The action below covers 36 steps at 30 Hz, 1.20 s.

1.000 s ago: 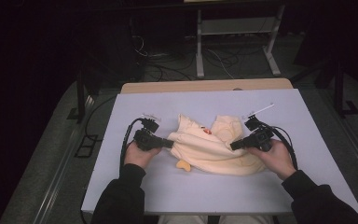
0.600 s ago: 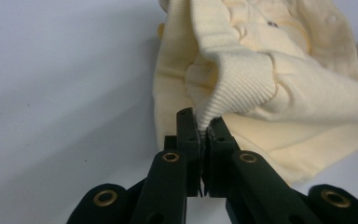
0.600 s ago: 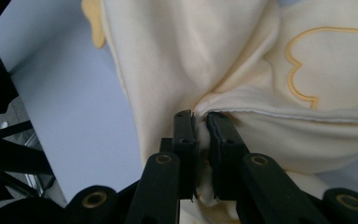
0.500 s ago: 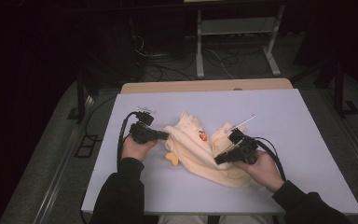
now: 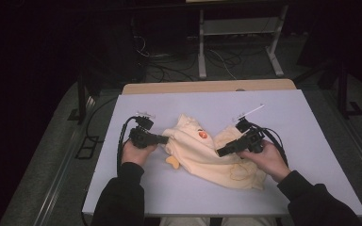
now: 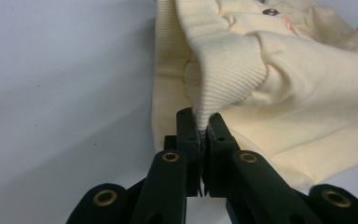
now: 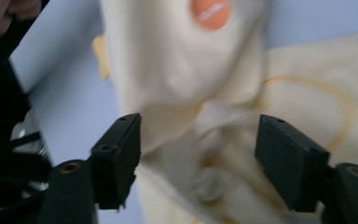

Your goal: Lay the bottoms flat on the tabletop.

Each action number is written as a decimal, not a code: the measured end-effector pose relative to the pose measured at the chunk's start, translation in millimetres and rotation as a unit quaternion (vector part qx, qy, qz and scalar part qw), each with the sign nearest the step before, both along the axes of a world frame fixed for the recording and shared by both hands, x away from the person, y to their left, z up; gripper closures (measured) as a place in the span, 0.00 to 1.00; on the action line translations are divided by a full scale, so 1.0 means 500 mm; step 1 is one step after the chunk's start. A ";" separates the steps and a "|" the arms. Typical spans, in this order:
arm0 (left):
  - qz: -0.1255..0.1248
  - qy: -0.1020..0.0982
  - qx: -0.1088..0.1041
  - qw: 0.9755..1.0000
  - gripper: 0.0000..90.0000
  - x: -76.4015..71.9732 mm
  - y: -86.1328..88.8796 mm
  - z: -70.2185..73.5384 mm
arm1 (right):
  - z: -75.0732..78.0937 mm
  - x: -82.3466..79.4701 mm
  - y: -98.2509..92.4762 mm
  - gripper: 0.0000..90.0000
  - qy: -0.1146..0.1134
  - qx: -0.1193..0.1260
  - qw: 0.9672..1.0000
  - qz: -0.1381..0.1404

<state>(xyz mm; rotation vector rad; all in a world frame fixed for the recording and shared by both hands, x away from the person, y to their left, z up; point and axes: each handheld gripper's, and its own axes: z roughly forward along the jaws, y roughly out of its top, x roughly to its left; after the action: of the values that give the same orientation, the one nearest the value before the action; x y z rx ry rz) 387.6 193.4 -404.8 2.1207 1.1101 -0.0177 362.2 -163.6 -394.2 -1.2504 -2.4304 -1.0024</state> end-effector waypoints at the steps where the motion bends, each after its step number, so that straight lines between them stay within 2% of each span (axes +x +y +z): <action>1: 0.000 0.000 -0.002 1.000 0.95 -0.001 0.000 -0.001 | 0.002 0.008 -0.006 0.30 -0.010 -0.001 1.000 -0.010; 2: 0.000 0.000 -0.002 1.000 0.95 -0.001 -0.001 -0.002 | 0.006 0.019 -0.013 0.28 -0.025 -0.009 0.999 -0.021; 4: -0.001 0.000 0.000 1.000 0.95 -0.002 -0.001 -0.002 | 0.011 0.039 -0.024 0.26 -0.037 -0.015 0.999 -0.034; 6: -0.002 -0.002 -0.001 1.000 0.95 -0.002 -0.001 0.000 | 0.013 0.060 -0.033 0.25 -0.043 -0.017 0.998 -0.041; 11: -0.003 -0.005 -0.002 1.000 0.95 -0.004 -0.003 0.001 | 0.009 0.105 -0.047 0.22 -0.060 -0.043 0.995 -0.062; 15: -0.003 -0.006 -0.003 1.000 0.95 -0.005 -0.003 0.001 | -0.007 0.138 -0.053 0.22 -0.071 -0.061 0.993 -0.067; 17: -0.003 -0.006 -0.003 1.000 0.95 -0.005 -0.003 0.000 | -0.016 0.152 -0.055 0.22 -0.075 -0.060 0.993 -0.067; 19: -0.004 -0.006 -0.004 1.000 0.95 -0.004 -0.003 0.000 | -0.028 0.167 -0.057 0.22 -0.067 -0.049 0.995 -0.060; 22: -0.004 -0.006 -0.006 1.000 0.95 -0.003 -0.003 -0.003 | -0.049 0.187 -0.059 0.23 -0.059 -0.055 0.995 -0.055; 25: -0.005 -0.005 -0.007 1.000 0.95 -0.004 -0.003 -0.006 | -0.076 0.205 -0.064 0.26 -0.042 -0.056 0.996 -0.053; 27: -0.004 -0.005 -0.009 1.000 0.95 -0.005 -0.002 -0.008 | -0.090 0.211 -0.067 0.30 -0.035 -0.059 0.996 -0.049; 28: -0.005 -0.005 -0.009 1.000 0.95 -0.004 -0.001 -0.008 | -0.089 0.212 -0.071 0.37 -0.044 -0.050 0.997 -0.047; 32: -0.005 -0.004 -0.010 1.000 0.95 -0.003 -0.002 -0.010 | -0.092 0.214 -0.071 0.61 -0.043 -0.035 0.998 -0.024; 36: -0.007 -0.005 -0.008 1.000 0.95 -0.003 -0.005 -0.011 | -0.096 0.214 -0.063 0.83 -0.037 -0.043 0.998 -0.023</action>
<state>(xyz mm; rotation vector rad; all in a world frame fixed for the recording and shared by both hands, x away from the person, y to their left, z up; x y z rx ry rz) 386.3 190.8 -410.4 2.1112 1.0869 -0.0230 469.2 -195.0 -442.1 -1.3240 -2.5364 -0.9827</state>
